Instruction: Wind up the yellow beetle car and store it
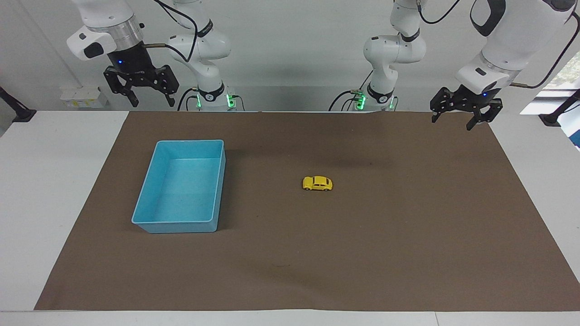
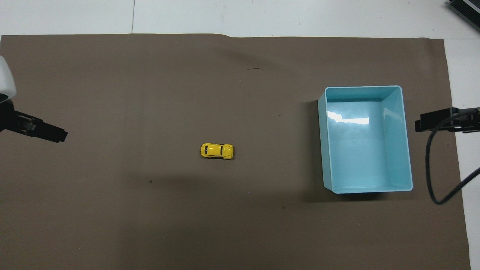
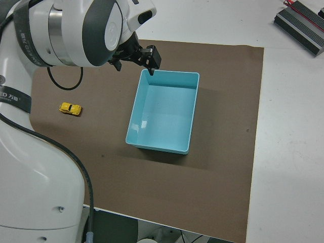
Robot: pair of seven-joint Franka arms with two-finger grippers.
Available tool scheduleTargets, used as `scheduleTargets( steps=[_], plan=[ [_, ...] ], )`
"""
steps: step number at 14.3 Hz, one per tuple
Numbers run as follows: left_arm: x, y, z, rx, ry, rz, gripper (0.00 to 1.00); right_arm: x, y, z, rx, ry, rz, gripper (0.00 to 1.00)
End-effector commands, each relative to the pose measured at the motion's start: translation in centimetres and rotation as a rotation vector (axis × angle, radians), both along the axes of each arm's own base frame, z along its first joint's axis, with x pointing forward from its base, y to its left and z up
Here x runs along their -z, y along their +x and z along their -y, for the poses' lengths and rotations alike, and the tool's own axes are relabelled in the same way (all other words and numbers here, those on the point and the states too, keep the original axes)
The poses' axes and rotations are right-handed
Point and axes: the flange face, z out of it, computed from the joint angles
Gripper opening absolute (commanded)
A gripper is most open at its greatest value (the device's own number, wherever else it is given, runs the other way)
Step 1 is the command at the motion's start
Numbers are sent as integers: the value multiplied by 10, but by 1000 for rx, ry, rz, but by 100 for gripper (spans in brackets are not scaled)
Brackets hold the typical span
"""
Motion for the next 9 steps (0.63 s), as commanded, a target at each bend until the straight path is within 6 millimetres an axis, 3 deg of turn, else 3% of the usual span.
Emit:
scheduleTargets(
  steps=[1,5,9],
  plan=[
    [-4,2,10,154,-15,13,100,-2,-6,0,9,21,-8,100],
    [-1,1,26,400,-41,22,100,0,-8,0,8,20,-15,100],
    [8,-1,68,684,-62,45,100,0,-10,0,-34,17,-14,100]
  ],
)
